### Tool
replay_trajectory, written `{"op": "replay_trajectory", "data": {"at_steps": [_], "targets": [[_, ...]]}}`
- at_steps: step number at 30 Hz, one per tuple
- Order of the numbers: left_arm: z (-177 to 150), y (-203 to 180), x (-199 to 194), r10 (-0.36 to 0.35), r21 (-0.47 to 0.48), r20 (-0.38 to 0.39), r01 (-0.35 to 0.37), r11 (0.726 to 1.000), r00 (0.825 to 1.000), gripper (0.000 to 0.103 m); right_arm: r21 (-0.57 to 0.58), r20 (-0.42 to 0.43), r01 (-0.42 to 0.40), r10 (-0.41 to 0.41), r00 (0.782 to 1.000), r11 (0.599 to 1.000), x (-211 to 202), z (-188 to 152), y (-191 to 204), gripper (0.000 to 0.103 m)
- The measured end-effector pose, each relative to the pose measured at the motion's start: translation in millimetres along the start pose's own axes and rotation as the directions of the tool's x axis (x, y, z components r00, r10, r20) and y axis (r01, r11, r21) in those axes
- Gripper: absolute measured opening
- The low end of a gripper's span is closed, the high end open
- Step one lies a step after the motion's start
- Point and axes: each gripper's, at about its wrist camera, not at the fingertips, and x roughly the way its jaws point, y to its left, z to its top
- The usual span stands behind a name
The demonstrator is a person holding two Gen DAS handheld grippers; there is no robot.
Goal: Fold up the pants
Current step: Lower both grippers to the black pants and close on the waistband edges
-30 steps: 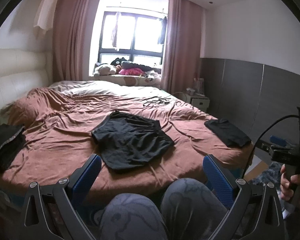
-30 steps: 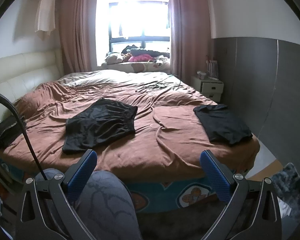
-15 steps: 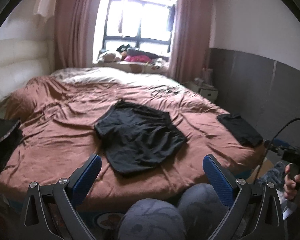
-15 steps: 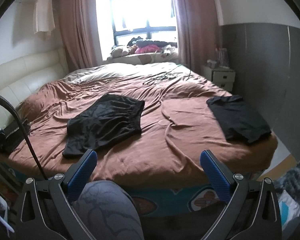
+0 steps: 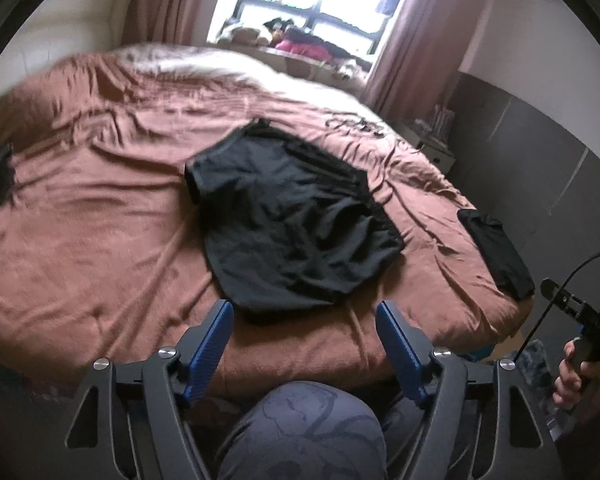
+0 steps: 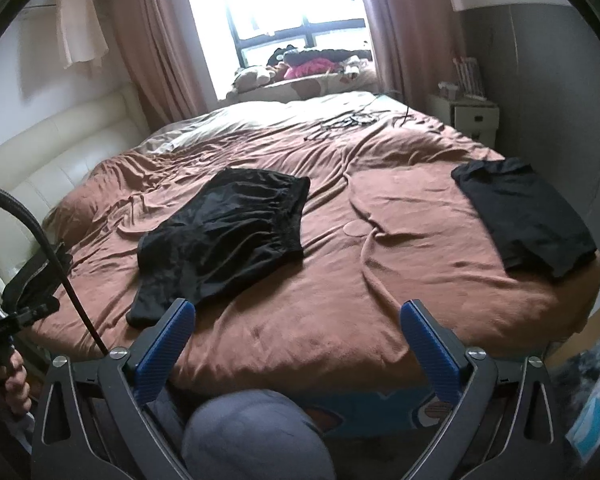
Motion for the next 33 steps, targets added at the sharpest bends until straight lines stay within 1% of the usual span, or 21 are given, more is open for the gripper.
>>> {"op": "replay_trajectory", "data": {"at_steps": [2, 4, 5, 7, 10, 14, 17, 22, 26, 29, 33], "targets": [[1.8, 9.3, 15.1, -0.013, -0.034, -0.035, 0.012, 0.999, 0.999, 0.072, 0.015, -0.013, -0.011, 0.011, 1.0, 1.0, 8.4, 2.9, -1.8, 0.095], [1.6, 17.5, 29.1, -0.018, -0.067, -0.07, 0.013, 0.998, 0.997, 0.071, 0.025, -0.029, -0.028, 0.028, 0.999, 0.999, 19.7, 7.5, -4.7, 0.088], [0.8, 19.9, 33.1, -0.024, -0.078, -0.081, 0.018, 0.997, 0.996, 0.068, 0.03, -0.039, -0.037, 0.038, 0.999, 0.999, 25.5, 9.7, -6.0, 0.086], [0.5, 27.7, 47.0, -0.042, -0.108, -0.114, 0.03, 0.994, 0.993, 0.066, 0.036, -0.059, -0.05, 0.052, 0.997, 0.998, 38.4, 15.1, -8.7, 0.079], [-1.2, 37.7, 64.7, -0.049, -0.142, -0.157, 0.026, 0.989, 0.986, 0.063, 0.054, -0.078, -0.066, 0.071, 0.994, 0.996, 52.7, 21.1, -11.4, 0.076], [-4.8, 48.3, 83.3, -0.06, -0.184, -0.189, 0.025, 0.983, 0.98, 0.062, 0.057, -0.104, -0.072, 0.078, 0.992, 0.996, 72.6, 24.9, -10.8, 0.076], [-7.4, 56.3, 96.3, -0.076, -0.213, -0.211, 0.03, 0.977, 0.975, 0.062, 0.069, -0.141, -0.094, 0.103, 0.985, 0.993, 90.8, 26.5, -9.3, 0.076], [-8.7, 65.7, 115.3, -0.122, -0.265, -0.245, 0.055, 0.963, 0.962, 0.062, 0.084, -0.18, -0.109, 0.122, 0.976, 0.991, 113.2, 31.6, -6.0, 0.076], [-9.0, 70.1, 125.5, -0.168, -0.304, -0.257, 0.085, 0.949, 0.952, 0.062, 0.098, -0.205, -0.128, 0.146, 0.968, 0.987, 131.4, 36.9, -4.4, 0.076], [-7.7, 72.8, 133.8, -0.186, -0.326, -0.264, 0.094, 0.941, 0.946, 0.062, 0.11, -0.223, -0.144, 0.165, 0.961, 0.984, 144.8, 37.4, -3.9, 0.076], [-3.5, 83.4, 142.6, -0.22, -0.386, -0.247, 0.113, 0.915, 0.944, 0.062, 0.143, -0.253, -0.158, 0.191, 0.949, 0.977, 162.3, 36.7, -7.2, 0.076]]}}
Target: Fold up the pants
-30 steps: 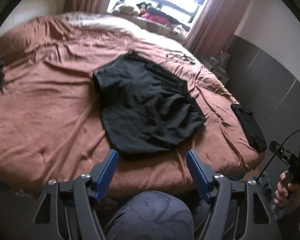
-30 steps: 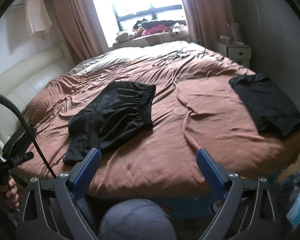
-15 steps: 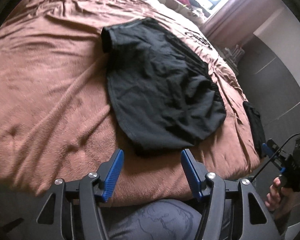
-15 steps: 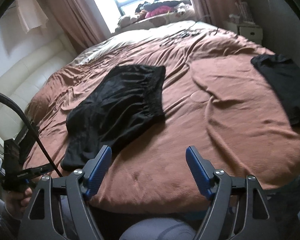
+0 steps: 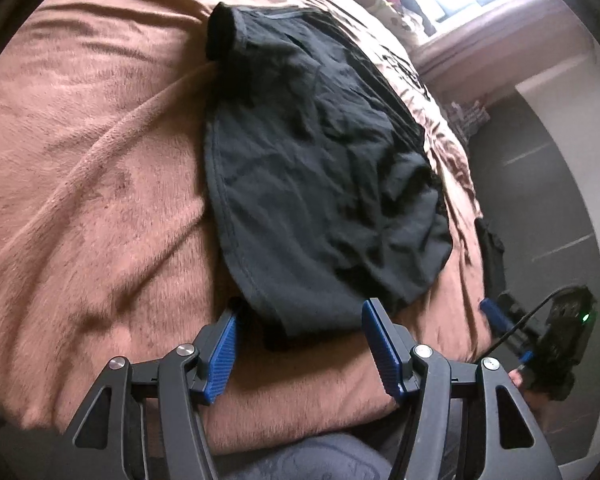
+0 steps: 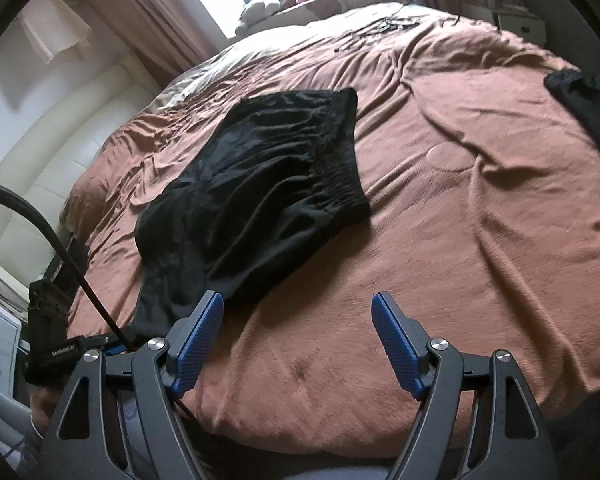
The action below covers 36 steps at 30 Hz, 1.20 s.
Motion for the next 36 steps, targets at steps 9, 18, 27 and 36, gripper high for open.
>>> {"op": "replay_trajectory", "data": {"at_steps": [9, 18, 27, 36], "targets": [[18.5, 13.8, 7.7, -0.062, -0.12, 0.027, 0.065, 0.991, 0.998, 0.062, 0.103, -0.045, -0.044, 0.049, 0.998, 0.994, 36.9, 19.5, -17.9, 0.076], [2.5, 15.2, 0.4, -0.069, -0.173, 0.017, 0.071, 0.982, 0.997, 0.052, 0.219, -0.046, -0.133, 0.147, 0.988, 0.967, 80.1, 37.4, -32.5, 0.066], [-6.5, 13.4, -1.0, 0.041, -0.182, 0.019, -0.037, 0.983, 0.999, 0.006, 0.316, -0.033, -0.168, 0.188, 0.982, 0.934, 112.9, 36.0, -45.4, 0.049], [6.6, -14.7, -28.4, 0.009, -0.104, 0.124, 0.004, 0.995, 0.992, 0.004, 0.345, 0.063, -0.248, 0.241, 0.968, 0.906, 108.2, 39.0, -43.2, 0.005]]}}
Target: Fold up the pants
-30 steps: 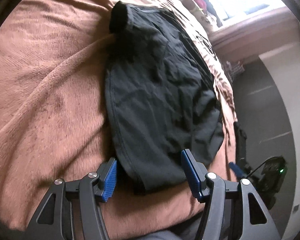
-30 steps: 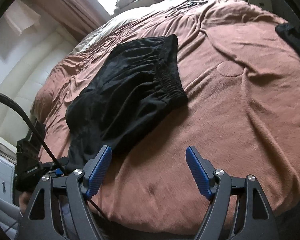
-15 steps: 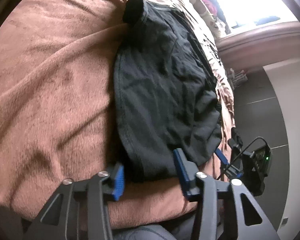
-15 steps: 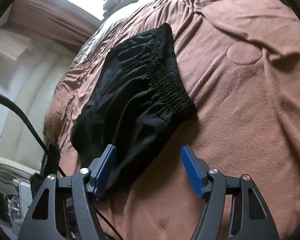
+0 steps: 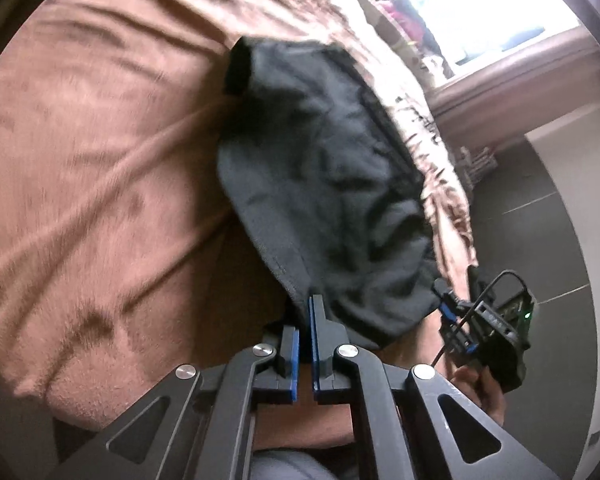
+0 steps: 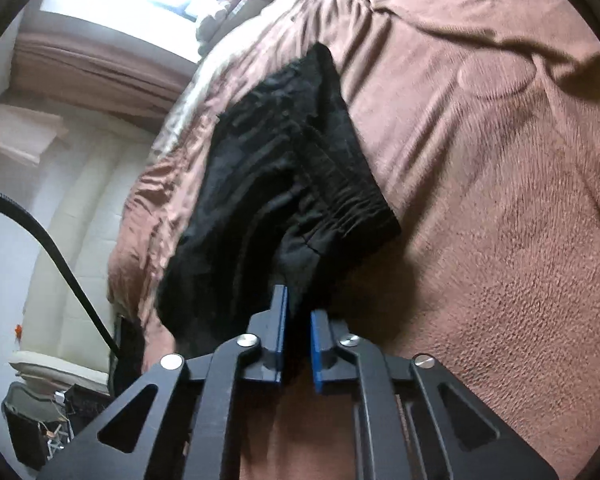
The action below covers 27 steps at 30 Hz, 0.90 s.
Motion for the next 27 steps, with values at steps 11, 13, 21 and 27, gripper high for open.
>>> {"op": "replay_trajectory", "data": {"at_steps": [11, 13, 21, 27], "targets": [[50.1, -43.6, -20.7, -0.035, 0.084, 0.126, 0.024, 0.996, 0.991, 0.004, -0.026, 0.115, -0.003, 0.006, 0.993, 1.0, -19.4, 11.0, 22.1, 0.004], [60.6, -51.1, -23.4, -0.048, 0.093, 0.147, 0.035, 0.995, 0.988, 0.004, -0.027, 0.126, -0.009, 0.012, 0.992, 1.0, -20.6, 13.6, 27.5, 0.004], [125.3, -88.6, -31.2, -0.09, 0.13, 0.22, 0.063, 0.99, 0.971, 0.004, -0.023, 0.159, -0.027, 0.03, 0.987, 0.999, -14.4, 41.1, 50.0, 0.004], [171.8, -107.6, -13.5, -0.085, 0.146, 0.207, 0.056, 0.988, 0.975, 0.004, 0.011, 0.172, -0.037, 0.035, 0.984, 0.999, 3.1, 67.5, 57.3, 0.004]]}}
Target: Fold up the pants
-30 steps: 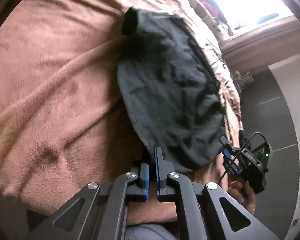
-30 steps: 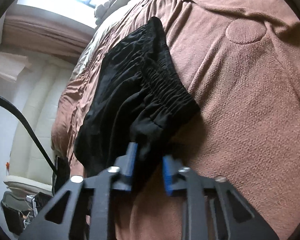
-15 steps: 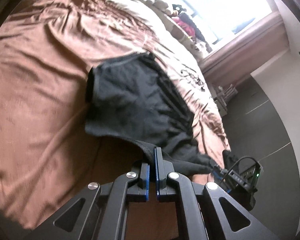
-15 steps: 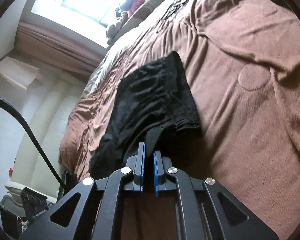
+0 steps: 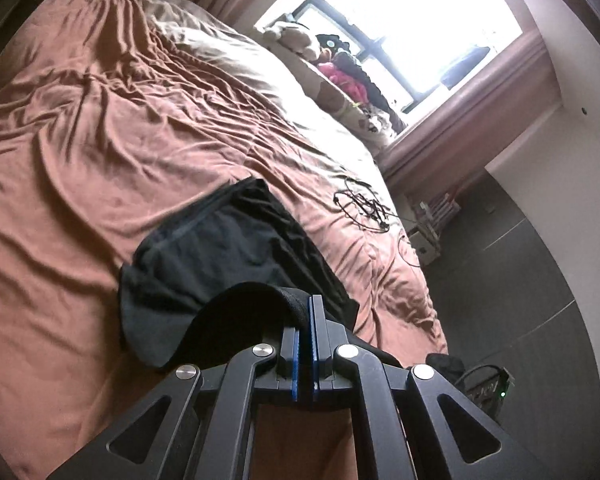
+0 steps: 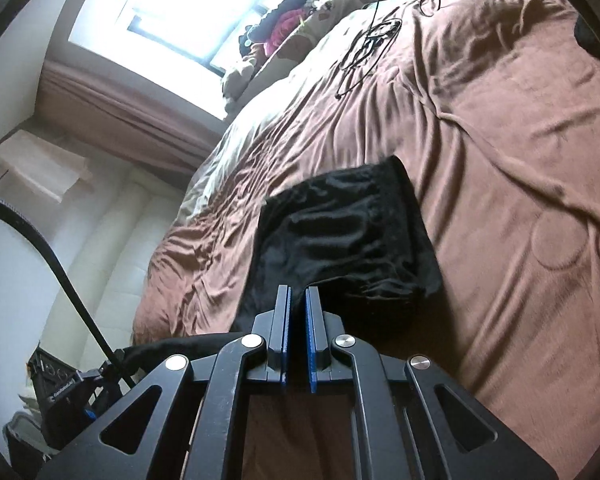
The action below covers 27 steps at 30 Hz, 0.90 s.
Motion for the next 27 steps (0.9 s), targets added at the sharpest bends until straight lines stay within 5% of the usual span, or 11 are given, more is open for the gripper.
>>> {"op": "replay_trajectory", "data": {"at_steps": [13, 24, 26, 27], "targets": [[91.2, 0.6, 98.4, 0.075, 0.061, -0.116, -0.068, 0.996, 0.99, 0.004, 0.064, -0.012, 0.009, -0.009, 1.0, 0.998, 53.8, 66.9, 0.4, 0.004], [135.4, 23.9, 196.1, 0.179, 0.146, -0.17, -0.155, 0.977, 0.969, 0.004, -0.104, -0.082, 0.071, -0.08, 0.993, 0.992, 91.5, 90.2, 4.6, 0.004], [141.9, 30.3, 216.6, 0.195, 0.157, -0.182, -0.167, 0.973, 0.964, 0.004, -0.139, -0.085, 0.09, -0.103, 0.991, 0.986, 95.9, 93.1, 5.3, 0.012], [144.3, 33.2, 226.0, 0.198, 0.165, -0.188, -0.168, 0.972, 0.962, 0.004, -0.161, -0.079, 0.108, -0.122, 0.989, 0.981, 98.3, 93.9, 6.0, 0.027]]}}
